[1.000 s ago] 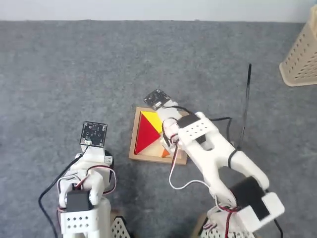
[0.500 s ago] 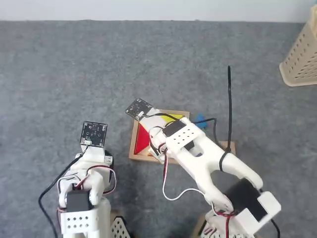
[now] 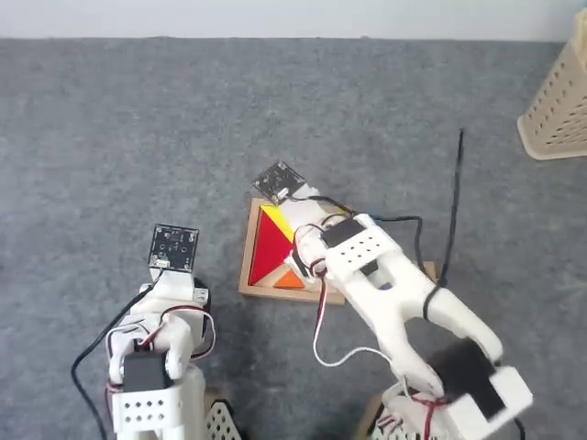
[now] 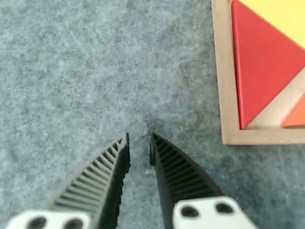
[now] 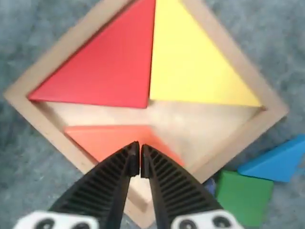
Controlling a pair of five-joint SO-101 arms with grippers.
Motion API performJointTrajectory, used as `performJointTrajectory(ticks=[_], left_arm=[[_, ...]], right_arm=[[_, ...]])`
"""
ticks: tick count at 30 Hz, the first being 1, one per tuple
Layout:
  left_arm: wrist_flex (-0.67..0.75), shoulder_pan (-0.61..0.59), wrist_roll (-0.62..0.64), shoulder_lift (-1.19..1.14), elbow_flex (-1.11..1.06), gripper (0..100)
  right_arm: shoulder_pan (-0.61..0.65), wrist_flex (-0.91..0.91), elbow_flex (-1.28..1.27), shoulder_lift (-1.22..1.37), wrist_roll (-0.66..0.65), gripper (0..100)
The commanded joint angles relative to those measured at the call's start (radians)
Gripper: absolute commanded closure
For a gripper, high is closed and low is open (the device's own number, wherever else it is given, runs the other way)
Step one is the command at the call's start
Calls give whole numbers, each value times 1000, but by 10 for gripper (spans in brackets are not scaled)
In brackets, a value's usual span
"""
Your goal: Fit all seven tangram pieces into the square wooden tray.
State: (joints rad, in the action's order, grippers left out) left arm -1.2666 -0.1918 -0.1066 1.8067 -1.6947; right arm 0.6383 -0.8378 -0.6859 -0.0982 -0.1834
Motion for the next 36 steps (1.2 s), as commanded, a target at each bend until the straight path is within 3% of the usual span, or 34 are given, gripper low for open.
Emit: performJointTrajectory(ticks=[1, 6, 18, 27, 36], left_arm=[[0, 3, 8, 21, 10, 929], [0, 3, 8, 21, 10, 929], [0, 3, 8, 21, 10, 929], [0, 3, 8, 21, 10, 929], [0, 3, 8, 21, 10, 929]], right_arm=[[28, 4, 17, 18, -43, 993], [133, -16, 37, 24, -49, 993], [145, 53, 69, 30, -44, 993], [226, 56, 69, 30, -44, 993], [41, 8, 60, -117, -41, 993]])
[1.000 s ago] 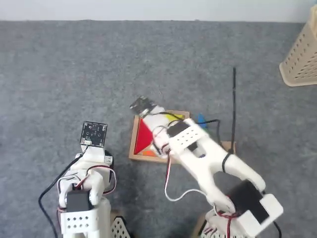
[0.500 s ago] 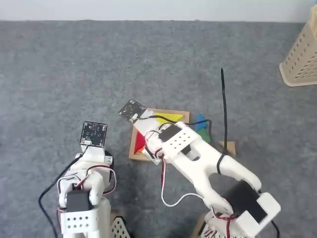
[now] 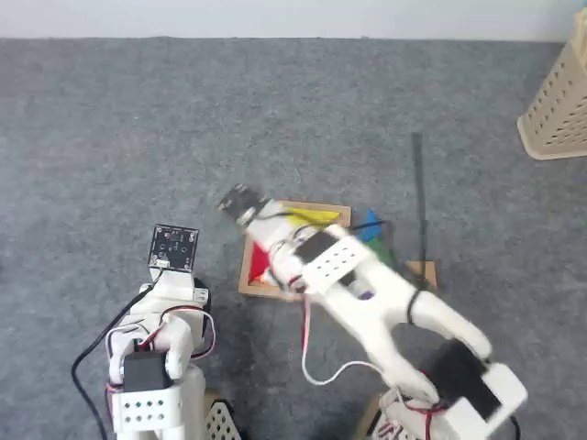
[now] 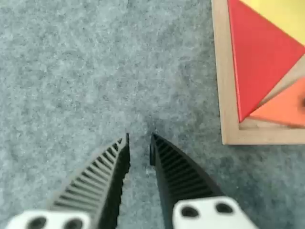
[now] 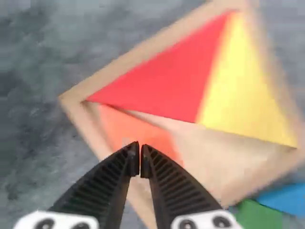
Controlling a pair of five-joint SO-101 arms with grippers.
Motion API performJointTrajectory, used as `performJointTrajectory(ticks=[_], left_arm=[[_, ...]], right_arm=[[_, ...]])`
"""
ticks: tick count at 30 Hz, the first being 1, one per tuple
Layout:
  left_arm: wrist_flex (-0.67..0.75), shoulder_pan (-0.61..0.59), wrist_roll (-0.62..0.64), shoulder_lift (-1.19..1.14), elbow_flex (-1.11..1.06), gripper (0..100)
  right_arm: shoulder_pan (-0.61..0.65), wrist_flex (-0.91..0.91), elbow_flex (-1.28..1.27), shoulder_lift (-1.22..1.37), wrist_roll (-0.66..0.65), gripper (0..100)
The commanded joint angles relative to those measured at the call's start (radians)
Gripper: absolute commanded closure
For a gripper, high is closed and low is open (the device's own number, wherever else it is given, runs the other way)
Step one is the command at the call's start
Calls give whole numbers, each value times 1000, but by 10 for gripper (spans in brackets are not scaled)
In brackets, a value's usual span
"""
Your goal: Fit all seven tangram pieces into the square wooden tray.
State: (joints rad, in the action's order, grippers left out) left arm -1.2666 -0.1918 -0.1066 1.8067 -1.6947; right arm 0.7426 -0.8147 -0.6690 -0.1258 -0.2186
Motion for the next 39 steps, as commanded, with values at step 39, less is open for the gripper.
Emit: performJointTrajectory(ticks=[39], left_arm=[[0, 3, 8, 21, 10, 929]], right_arm=[[41, -140, 132, 185, -9, 993]])
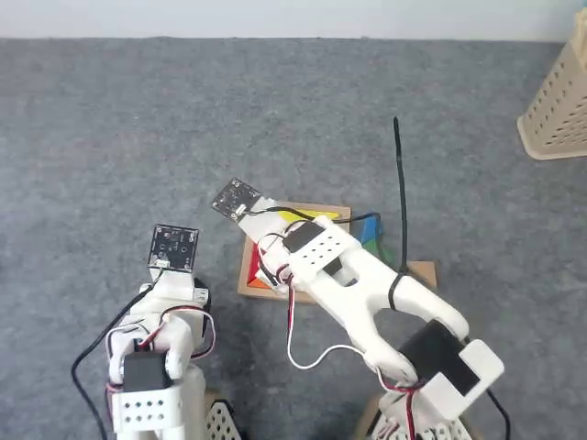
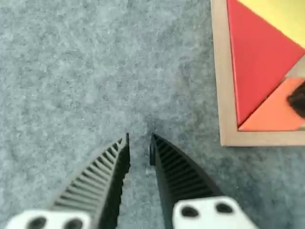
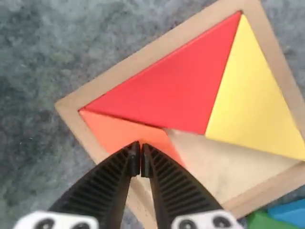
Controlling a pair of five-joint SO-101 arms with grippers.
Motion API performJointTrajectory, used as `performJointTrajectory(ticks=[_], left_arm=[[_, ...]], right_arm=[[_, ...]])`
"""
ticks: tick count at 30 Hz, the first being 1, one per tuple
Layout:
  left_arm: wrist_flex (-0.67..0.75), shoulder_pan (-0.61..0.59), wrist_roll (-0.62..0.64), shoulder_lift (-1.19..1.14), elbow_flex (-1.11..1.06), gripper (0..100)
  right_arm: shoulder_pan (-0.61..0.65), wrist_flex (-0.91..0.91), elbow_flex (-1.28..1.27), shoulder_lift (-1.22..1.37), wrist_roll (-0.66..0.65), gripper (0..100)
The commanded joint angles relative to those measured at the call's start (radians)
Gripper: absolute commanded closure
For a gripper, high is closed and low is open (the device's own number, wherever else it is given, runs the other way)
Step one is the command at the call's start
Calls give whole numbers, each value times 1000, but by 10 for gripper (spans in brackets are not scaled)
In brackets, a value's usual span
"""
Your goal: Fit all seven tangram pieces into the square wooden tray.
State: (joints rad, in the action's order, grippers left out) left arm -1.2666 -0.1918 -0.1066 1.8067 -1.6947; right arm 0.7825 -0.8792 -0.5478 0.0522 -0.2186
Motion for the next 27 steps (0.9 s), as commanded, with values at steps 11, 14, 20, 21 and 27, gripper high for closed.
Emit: performJointTrajectory(ticks=[11, 14, 20, 21, 27], left_arm=[[0, 3, 8, 21, 10, 929], [0, 3, 8, 21, 10, 929], [0, 3, 8, 21, 10, 929], [0, 3, 8, 21, 10, 929], [0, 3, 8, 21, 10, 929]], right_arm=[[-142, -114, 17, 12, -14, 993], [-193, -114, 18, 4, -15, 993], [-202, -116, 29, 2, -15, 993], [-196, -116, 29, 2, -15, 993], [-117, -116, 28, 12, -17, 993]])
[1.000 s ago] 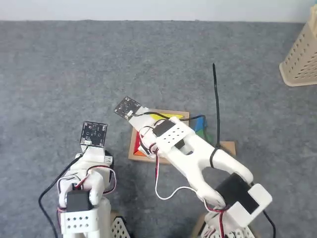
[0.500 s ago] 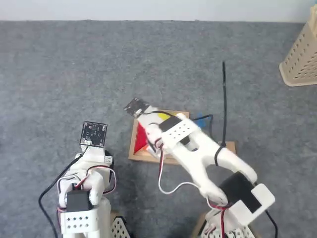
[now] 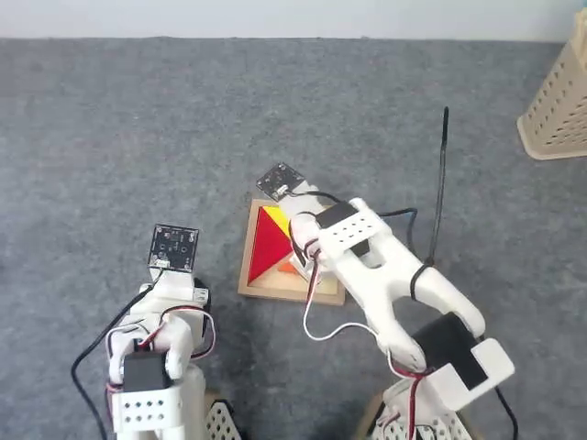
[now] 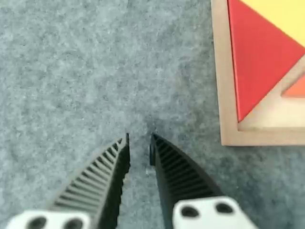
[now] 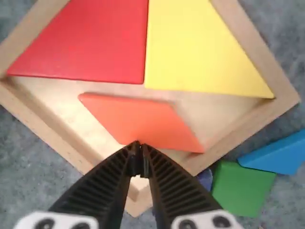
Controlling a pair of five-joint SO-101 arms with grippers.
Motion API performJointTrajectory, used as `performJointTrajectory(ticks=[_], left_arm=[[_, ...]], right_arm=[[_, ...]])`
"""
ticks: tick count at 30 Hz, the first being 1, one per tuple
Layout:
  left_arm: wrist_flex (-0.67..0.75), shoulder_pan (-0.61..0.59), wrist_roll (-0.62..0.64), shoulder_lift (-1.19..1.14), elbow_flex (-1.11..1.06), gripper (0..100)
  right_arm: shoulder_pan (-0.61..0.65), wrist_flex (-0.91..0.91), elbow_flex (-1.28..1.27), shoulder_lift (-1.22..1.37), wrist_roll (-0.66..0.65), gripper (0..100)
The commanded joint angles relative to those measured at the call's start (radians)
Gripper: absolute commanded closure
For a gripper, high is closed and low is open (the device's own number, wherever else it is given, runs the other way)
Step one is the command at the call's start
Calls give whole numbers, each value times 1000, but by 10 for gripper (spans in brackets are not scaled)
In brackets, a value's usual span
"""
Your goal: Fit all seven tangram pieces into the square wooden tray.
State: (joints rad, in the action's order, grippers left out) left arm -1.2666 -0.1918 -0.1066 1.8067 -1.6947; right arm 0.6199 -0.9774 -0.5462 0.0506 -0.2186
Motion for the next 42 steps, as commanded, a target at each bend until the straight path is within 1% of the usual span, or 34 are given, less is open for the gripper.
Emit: performJointTrajectory(ticks=[1, 3, 6, 10, 13, 15, 19, 23, 27, 32, 37, 42], left_arm=[[0, 3, 8, 21, 10, 929], [0, 3, 8, 21, 10, 929], [0, 3, 8, 21, 10, 929], [0, 3, 8, 21, 10, 929], [0, 3, 8, 21, 10, 929], [0, 3, 8, 21, 10, 929], [0, 3, 8, 21, 10, 929], [0, 3, 8, 21, 10, 929], [0, 3, 8, 21, 10, 929], [0, 3, 8, 21, 10, 929], [0, 3, 8, 21, 10, 929], [0, 3, 8, 21, 10, 929]], right_arm=[[58, -18, 26, 13, -17, 993], [64, -18, 26, 12, -17, 993], [38, -22, 28, -7, -17, 993], [-2, -16, 34, -104, -9, 993], [-2, -15, 32, -177, -5, 993], [-1, 1, 29, -182, 12, 993], [-2, 68, 3, -119, 37, 993], [-4, 77, 6, -24, 35, 993], [-10, 85, 6, 15, 31, 993], [-107, 53, 28, 24, -69, 993], [-232, 10, 132, 76, -78, 993], [-280, 2, 259, 191, -78, 993]])
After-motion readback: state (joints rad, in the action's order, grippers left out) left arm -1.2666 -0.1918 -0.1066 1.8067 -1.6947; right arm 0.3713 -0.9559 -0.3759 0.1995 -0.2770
